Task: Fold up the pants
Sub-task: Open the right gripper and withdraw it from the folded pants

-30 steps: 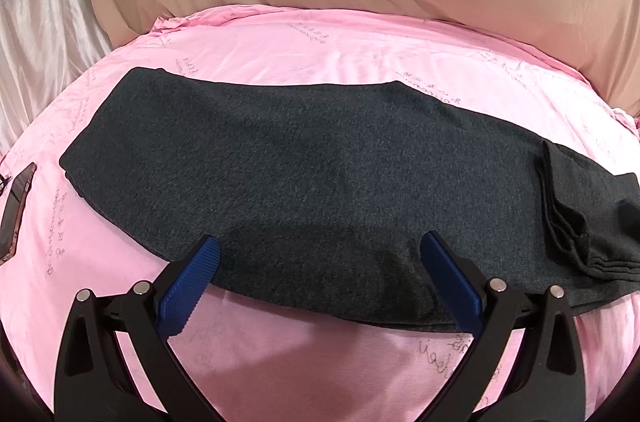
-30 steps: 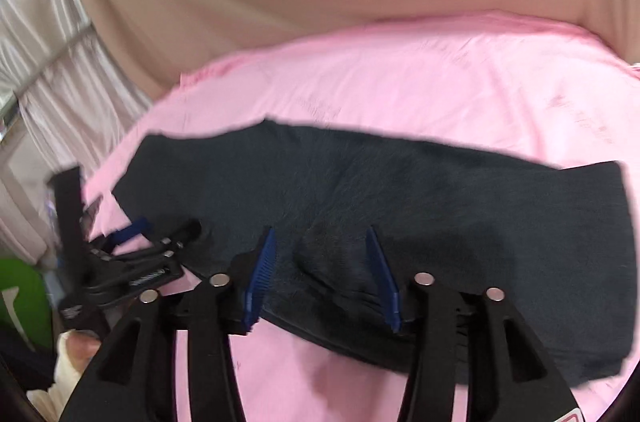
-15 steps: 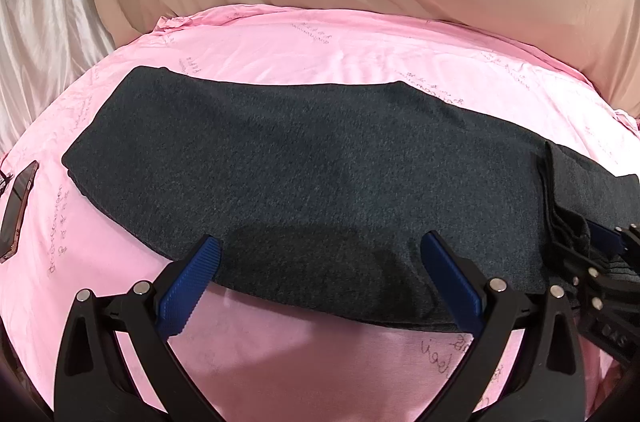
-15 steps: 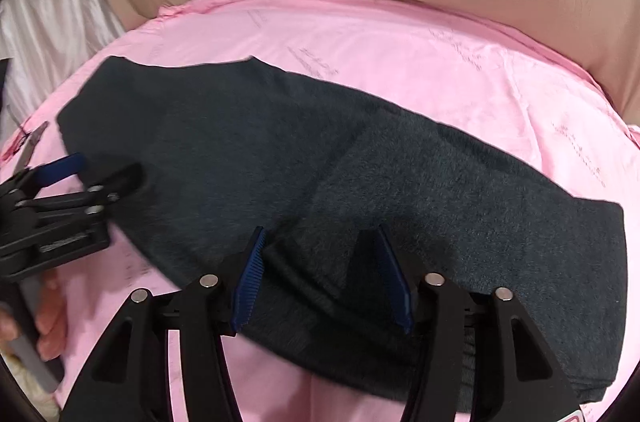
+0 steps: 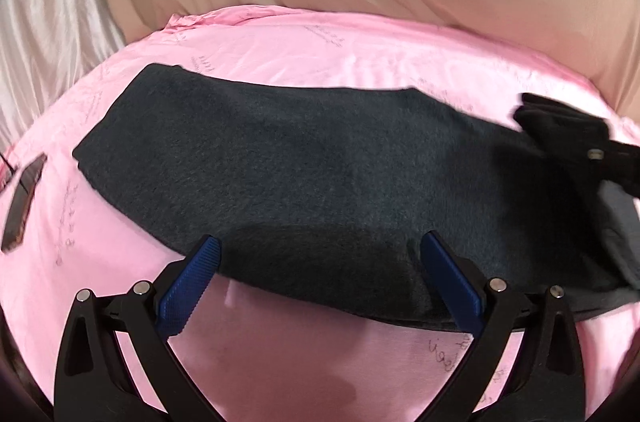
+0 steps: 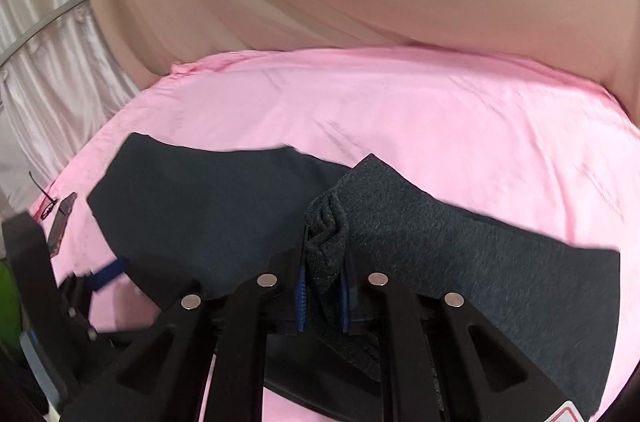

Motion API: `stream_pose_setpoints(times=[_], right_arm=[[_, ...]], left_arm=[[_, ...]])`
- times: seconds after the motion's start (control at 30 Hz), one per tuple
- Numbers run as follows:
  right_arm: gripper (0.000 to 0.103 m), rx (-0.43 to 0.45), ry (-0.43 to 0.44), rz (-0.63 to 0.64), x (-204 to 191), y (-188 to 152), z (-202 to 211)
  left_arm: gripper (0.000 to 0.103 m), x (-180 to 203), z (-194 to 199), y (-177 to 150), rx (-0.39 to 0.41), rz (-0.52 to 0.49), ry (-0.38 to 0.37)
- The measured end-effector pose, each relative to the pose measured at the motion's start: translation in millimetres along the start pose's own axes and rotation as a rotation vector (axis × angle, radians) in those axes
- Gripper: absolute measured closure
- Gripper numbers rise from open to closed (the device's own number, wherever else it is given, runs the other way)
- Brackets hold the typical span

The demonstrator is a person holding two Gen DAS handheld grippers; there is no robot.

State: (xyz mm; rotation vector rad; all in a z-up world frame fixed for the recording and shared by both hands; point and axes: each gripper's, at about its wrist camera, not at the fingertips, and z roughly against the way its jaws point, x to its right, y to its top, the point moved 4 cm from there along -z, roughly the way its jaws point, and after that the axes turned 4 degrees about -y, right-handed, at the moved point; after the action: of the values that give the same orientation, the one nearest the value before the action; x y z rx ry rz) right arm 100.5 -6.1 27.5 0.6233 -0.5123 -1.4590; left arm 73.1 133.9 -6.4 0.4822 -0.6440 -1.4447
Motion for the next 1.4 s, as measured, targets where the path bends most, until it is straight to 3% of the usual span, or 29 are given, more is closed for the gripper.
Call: stream_pose_setpoints(times=[0.1, 0.17, 0.27, 0.33, 0.4, 0.47, 0.6, 0.67, 0.8, 0.93, 1.1, 1.13, 1.2, 1.33, 1.4], right_arm=[[0.089, -0.105, 0.057, 0.024, -23, -13, -39], [0.079, -0.152, 0.094, 0.007, -25, -25, -56], [0.071, -0.119, 0.134, -0.019, -15, -29, -36], [0.070, -0.052, 0.128, -0.038, 1, -31, -6], [0.059, 0.019, 0.079, -0.072, 27, -38, 30], [0.054, 0.077, -0.022, -0.114, 66, -51, 69], [0.047, 0.117, -0.238, -0.252, 150, -95, 128], [0.047, 0.100, -0.263, -0.354, 188, -120, 142], [0.047, 0.068, -0.158, -0.512, 222, -154, 142], [0.047, 0.040, -0.073, -0.515, 215, -158, 126], [0.046, -0.027, -0.062, -0.454, 190, -159, 96], [0.056, -0.024, -0.101, -0.412, 186, -158, 96], [0.079, -0.032, -0.079, -0.401, 182, -154, 95], [0.085, 0.014, -0.101, -0.366, 183, -145, 112], [0.085, -0.026, -0.103, -0.369, 189, -149, 101]], left_arm=[[0.005, -14, 6, 0, 0.015, 0.065, -0.030], [0.005, -20, 7, -2, -0.008, 0.062, -0.025], [0.005, -32, 18, -3, 0.016, 0.065, -0.034], [0.005, -41, 29, 0, 0.059, 0.049, 0.008], [0.005, -50, 40, 6, 0.084, 0.038, 0.041], [0.005, -52, 51, 15, 0.096, 0.043, 0.017], [0.005, -27, 60, 36, 0.074, 0.056, -0.107], [0.005, -4, 54, 39, 0.047, 0.046, -0.144], [0.005, 44, 26, 35, 0.008, -0.016, -0.121], [0.005, 67, -5, 26, -0.034, -0.065, -0.024], [0.005, 58, -35, 10, -0.118, -0.037, -0.016], [0.005, 57, -34, 9, -0.114, -0.035, -0.021], [0.005, 58, -30, 8, -0.088, -0.041, -0.021], [0.005, 64, -24, 6, -0.065, -0.064, -0.045], [0.005, 66, -19, 4, -0.049, -0.069, -0.054]])
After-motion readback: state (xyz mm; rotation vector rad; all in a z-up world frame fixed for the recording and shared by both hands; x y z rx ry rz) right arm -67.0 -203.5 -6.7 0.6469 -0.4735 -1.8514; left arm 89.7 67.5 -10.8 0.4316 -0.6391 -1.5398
